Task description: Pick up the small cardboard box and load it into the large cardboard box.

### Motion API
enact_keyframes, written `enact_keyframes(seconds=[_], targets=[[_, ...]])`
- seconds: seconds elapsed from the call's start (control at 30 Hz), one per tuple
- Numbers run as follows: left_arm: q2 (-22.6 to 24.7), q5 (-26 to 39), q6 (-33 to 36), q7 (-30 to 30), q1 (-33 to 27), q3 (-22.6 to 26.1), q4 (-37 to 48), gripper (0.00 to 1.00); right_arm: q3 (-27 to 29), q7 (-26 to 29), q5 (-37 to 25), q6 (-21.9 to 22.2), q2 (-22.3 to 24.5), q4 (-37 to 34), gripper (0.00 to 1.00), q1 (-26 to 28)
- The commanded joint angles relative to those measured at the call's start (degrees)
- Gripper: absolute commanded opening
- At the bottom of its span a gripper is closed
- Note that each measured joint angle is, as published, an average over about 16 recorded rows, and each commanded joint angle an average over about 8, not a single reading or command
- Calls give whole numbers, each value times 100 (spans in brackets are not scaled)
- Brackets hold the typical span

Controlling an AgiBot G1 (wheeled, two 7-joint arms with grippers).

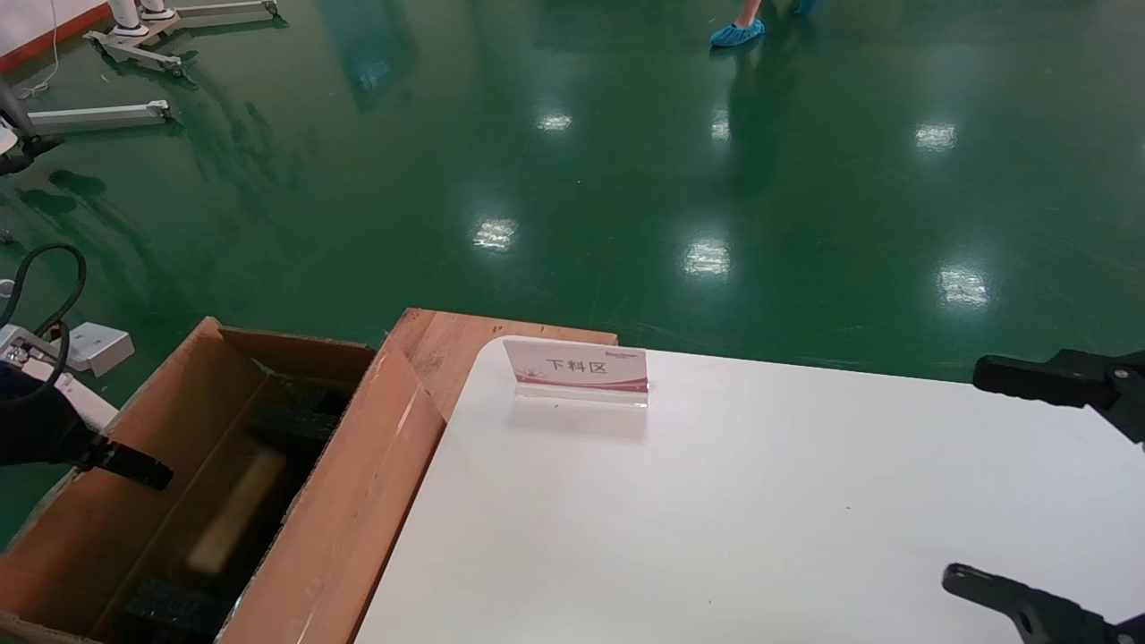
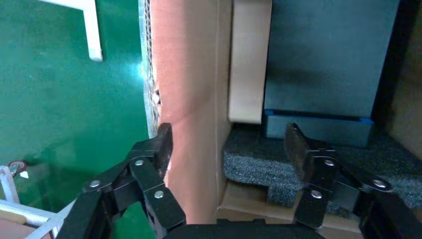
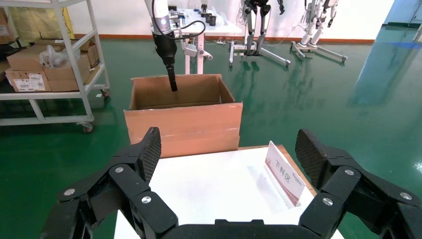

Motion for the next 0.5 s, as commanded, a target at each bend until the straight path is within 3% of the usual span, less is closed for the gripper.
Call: enact_keyframes(seconds=[0.03, 0.5], targets=[[0, -3, 3, -18, 10, 4, 10, 100, 0, 0, 0, 0, 0, 0, 100, 0], [-260, -183, -111, 1035, -836, -472, -896, 100, -4, -3, 2, -1, 0, -4, 100, 3]])
